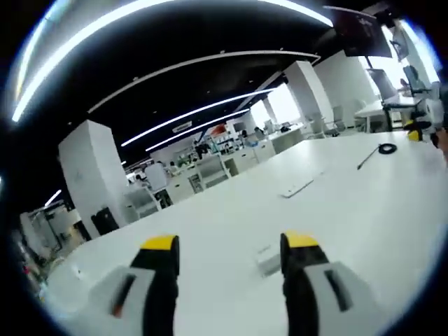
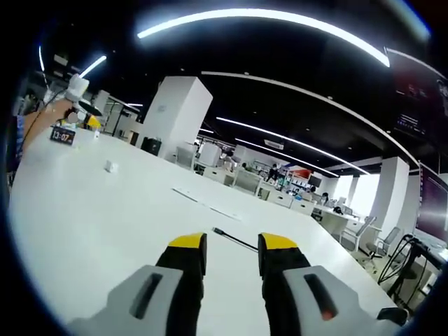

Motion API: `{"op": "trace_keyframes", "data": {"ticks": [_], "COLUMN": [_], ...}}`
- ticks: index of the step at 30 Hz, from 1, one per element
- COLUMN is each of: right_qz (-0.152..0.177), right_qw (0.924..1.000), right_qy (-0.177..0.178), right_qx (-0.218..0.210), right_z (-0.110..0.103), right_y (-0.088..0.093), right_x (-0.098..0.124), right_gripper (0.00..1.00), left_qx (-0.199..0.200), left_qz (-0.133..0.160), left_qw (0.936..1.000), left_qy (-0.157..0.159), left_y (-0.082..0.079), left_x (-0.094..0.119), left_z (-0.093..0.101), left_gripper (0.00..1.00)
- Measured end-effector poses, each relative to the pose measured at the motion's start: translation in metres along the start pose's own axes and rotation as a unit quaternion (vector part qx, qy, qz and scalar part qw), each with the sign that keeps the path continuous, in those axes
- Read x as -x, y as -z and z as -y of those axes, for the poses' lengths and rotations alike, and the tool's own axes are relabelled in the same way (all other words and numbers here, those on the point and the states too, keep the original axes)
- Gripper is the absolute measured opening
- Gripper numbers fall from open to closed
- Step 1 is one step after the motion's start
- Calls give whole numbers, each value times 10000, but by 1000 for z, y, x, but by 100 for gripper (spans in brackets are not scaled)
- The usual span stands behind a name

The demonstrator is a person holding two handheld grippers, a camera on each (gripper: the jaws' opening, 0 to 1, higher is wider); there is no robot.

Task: Plug the desk Type‑C cable into the charger adapter.

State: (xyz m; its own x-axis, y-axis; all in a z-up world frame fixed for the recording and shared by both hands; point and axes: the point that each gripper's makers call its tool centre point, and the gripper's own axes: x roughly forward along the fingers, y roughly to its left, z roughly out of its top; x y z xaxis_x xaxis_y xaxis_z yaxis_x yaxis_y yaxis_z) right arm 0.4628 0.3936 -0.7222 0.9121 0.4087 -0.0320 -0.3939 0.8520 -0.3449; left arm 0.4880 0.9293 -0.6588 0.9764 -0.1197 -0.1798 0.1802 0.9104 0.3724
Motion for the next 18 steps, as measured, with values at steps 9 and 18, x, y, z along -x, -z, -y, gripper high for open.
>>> {"op": "trace_keyframes", "data": {"ticks": [9,18], "right_qz": [-56,-154], "right_qw": [10000,9999], "right_qy": [33,18], "right_qx": [-11,74], "right_z": [1,-1], "right_y": [3,6], "right_x": [0,-2], "right_gripper": [30,30], "left_qx": [-346,-783], "left_qz": [-552,-1306], "left_qw": [9974,9848], "left_qy": [299,841], "left_y": [9,35], "left_x": [-42,-70], "left_z": [-1,11], "left_gripper": [55,50]}}
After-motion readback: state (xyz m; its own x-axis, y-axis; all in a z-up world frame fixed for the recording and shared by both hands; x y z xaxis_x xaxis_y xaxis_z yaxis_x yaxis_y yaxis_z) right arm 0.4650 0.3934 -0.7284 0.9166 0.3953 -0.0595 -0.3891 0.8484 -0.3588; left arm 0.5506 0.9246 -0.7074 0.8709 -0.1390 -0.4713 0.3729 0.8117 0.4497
